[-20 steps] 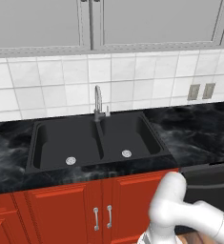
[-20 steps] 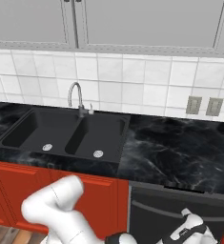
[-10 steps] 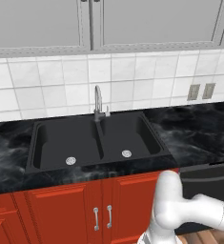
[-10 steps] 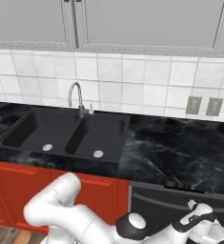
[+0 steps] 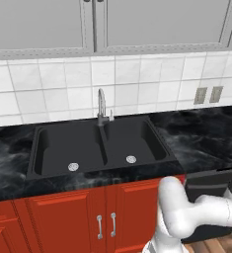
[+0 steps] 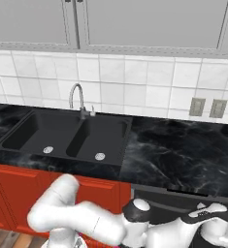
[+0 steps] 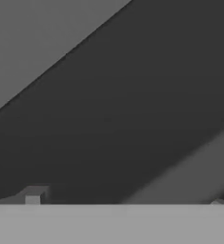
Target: Pick up the cup and bowl from the counter, place them in the dishwasher, and close the dishwasher door.
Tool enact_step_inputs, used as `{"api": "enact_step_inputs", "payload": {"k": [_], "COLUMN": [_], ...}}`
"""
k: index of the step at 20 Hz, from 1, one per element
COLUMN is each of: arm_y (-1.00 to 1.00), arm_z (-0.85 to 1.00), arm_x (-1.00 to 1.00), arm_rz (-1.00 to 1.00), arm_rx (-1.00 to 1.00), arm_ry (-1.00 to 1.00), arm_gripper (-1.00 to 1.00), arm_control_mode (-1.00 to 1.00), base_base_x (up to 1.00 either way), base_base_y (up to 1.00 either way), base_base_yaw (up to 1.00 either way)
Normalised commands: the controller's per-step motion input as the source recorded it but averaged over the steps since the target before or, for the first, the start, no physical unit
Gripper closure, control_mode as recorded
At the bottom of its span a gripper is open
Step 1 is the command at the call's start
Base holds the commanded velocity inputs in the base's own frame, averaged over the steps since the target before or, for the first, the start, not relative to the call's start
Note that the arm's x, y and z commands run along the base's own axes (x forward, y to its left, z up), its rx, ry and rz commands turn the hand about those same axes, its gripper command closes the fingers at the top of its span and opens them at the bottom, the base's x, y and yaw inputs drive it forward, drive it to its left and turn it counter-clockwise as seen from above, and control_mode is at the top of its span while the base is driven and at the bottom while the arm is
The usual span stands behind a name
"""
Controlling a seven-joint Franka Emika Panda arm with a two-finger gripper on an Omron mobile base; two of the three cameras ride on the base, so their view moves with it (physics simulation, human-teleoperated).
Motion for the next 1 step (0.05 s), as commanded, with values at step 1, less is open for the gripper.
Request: {"api": "enact_step_inputs", "payload": {"k": [1], "arm_y": [-0.16], "arm_z": [-1.00], "arm_x": [0.75], "arm_rz": [0.10], "arm_rx": [0.00], "arm_ry": [-0.09], "arm_gripper": [-1.00], "arm_control_mode": [-1.00], "base_base_x": [0.00], "base_base_y": [0.00], "base_base_yaw": [0.00]}}
